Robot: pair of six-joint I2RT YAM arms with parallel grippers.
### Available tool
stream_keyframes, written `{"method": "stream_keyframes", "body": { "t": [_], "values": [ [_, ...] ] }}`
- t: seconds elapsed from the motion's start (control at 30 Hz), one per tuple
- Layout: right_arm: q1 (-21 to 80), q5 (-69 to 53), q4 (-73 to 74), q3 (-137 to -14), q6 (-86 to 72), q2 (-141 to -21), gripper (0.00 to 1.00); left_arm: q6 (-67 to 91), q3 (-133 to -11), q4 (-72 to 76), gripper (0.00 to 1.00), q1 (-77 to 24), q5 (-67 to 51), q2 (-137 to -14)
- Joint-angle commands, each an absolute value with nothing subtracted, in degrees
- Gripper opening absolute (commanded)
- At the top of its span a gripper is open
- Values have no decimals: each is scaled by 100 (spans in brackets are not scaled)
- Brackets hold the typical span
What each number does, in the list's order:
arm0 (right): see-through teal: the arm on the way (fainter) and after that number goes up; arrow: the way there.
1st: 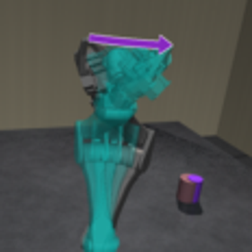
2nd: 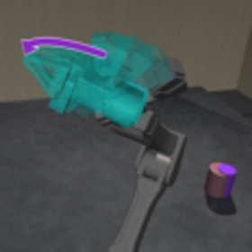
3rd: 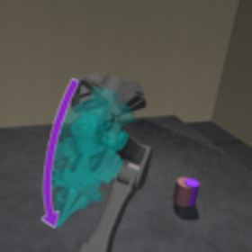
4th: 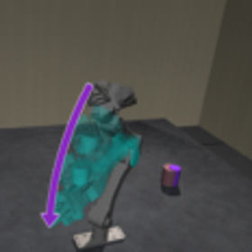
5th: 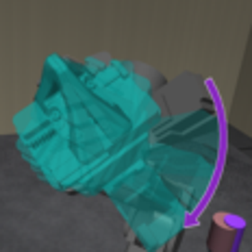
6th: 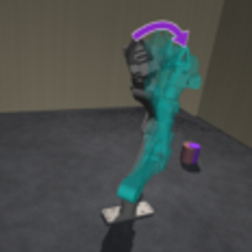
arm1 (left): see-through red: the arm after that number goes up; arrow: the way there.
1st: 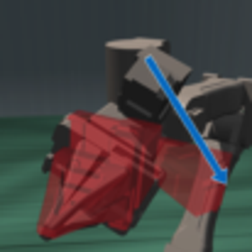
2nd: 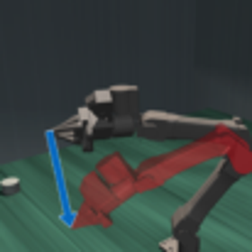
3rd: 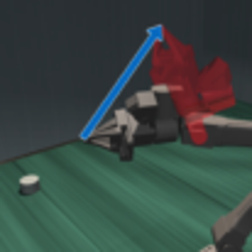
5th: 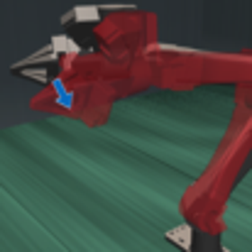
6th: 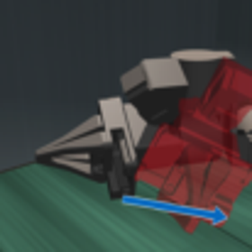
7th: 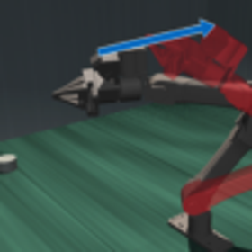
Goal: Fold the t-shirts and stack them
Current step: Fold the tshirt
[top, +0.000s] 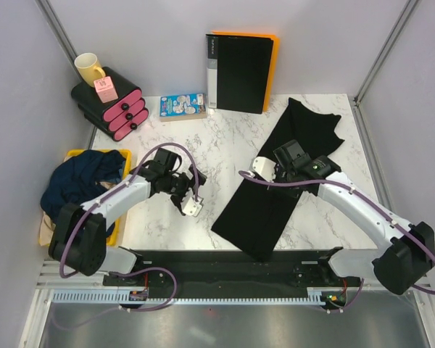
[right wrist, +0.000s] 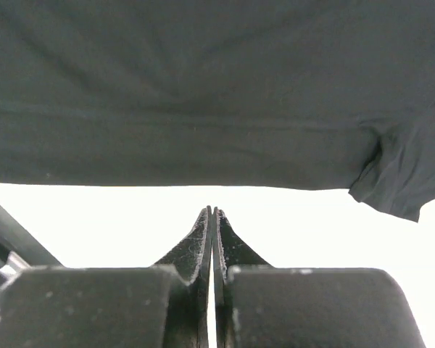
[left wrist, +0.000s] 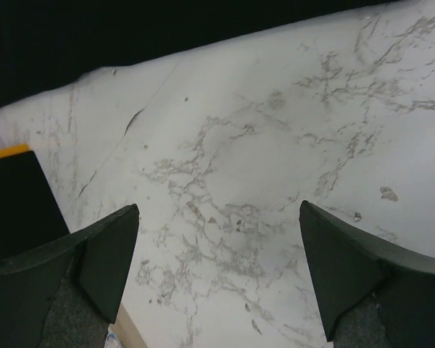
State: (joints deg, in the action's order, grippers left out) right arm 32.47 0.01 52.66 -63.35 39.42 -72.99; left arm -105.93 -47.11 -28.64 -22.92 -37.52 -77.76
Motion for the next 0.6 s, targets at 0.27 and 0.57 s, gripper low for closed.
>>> {"method": "stream_keyframes", "body": {
  "t": [0.27, 0.57],
  "values": [
    [3155, 281, 3551, -5484, 4298, -7848, 0, -11373, -5352, -2918, 97, -2593, -4192, -8289],
    [3138, 35, 3147, -5994, 4131, -9096, 0, -11198, -5221, -2936, 97, -2593, -4104, -7849]
  ]
}}
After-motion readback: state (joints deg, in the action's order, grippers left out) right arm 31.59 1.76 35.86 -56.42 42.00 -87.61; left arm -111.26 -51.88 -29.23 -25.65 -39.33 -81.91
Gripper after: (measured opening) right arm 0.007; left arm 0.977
